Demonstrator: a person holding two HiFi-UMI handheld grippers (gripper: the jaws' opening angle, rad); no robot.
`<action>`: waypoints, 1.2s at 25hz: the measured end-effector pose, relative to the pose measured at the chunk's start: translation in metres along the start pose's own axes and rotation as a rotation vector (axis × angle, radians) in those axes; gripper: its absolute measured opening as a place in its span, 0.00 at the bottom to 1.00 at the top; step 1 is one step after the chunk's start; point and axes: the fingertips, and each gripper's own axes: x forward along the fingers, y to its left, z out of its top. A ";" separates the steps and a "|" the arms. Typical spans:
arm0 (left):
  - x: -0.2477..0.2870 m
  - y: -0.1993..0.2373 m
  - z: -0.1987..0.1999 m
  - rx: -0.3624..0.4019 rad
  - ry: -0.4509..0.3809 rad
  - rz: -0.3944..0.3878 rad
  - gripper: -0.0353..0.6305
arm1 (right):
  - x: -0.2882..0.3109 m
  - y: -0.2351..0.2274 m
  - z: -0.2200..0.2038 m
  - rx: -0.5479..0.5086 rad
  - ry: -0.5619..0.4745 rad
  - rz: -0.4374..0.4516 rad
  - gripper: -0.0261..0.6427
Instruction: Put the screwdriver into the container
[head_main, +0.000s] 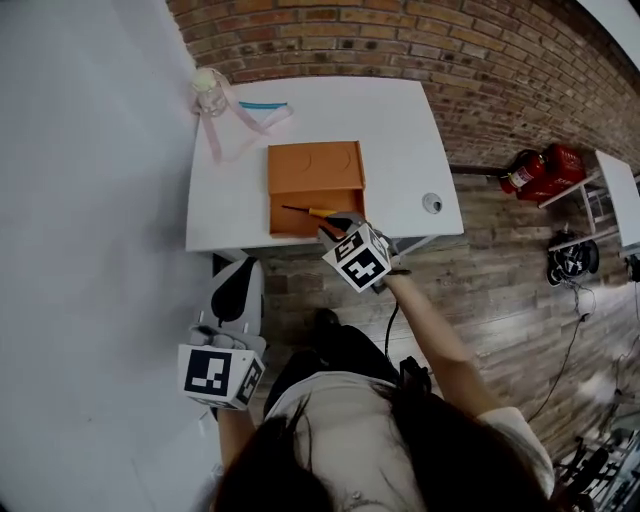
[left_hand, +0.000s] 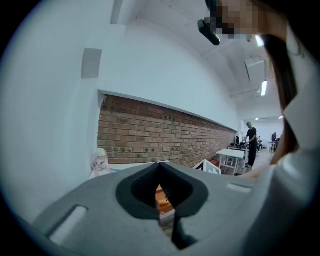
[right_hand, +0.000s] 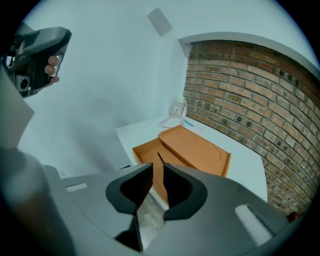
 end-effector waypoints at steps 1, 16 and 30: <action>-0.003 -0.001 0.001 0.002 -0.001 -0.005 0.05 | -0.005 0.002 0.000 0.013 -0.005 -0.009 0.15; -0.037 -0.025 0.010 0.031 -0.045 -0.088 0.05 | -0.095 0.038 0.017 0.138 -0.172 -0.138 0.13; -0.079 -0.035 0.008 0.044 -0.069 -0.131 0.05 | -0.178 0.080 0.041 0.183 -0.347 -0.249 0.10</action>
